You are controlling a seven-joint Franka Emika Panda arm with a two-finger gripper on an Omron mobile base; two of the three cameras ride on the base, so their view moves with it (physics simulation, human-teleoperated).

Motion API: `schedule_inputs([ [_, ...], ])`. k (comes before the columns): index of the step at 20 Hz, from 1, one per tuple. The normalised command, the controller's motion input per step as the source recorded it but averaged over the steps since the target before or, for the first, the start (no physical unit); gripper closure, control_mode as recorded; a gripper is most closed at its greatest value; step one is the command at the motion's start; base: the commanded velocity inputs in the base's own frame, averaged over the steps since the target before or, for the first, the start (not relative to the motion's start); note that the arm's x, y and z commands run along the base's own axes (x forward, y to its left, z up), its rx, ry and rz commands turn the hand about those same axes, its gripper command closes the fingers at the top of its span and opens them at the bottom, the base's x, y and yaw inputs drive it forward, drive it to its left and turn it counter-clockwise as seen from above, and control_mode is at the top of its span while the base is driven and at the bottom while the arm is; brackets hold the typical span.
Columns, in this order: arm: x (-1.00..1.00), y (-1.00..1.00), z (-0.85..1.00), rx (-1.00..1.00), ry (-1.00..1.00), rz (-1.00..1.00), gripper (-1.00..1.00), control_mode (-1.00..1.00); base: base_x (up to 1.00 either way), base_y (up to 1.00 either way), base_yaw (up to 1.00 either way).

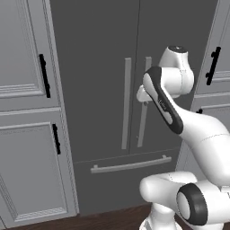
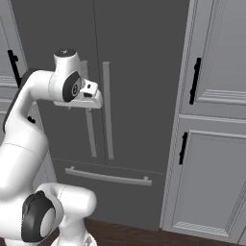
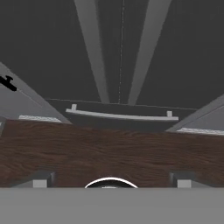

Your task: Take the strawberry from the fridge and place it on top of the pancake, located on the dining counter.

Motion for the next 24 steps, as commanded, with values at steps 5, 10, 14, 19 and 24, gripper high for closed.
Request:
schedule_inputs([
  [5,0.0,0.0,0.0,0.0,0.0,0.0,-1.0,1.0,-0.37,0.0,0.0],
  [10,0.05,-0.06,0.0,0.0,-0.13,0.0,-1.0,-1.0,0.0,0.0,0.0],
  [14,0.44,-0.2,0.03,0.0,-0.46,0.0,-1.0,-1.0,0.0,0.0,0.0],
  [19,0.44,-0.2,0.11,0.0,-0.3,-0.02,-1.0,-1.0,0.0,0.0,0.0],
  [24,0.52,-0.37,0.14,0.05,-0.12,-0.01,-1.0,-1.0,0.0,0.0,0.0],
])
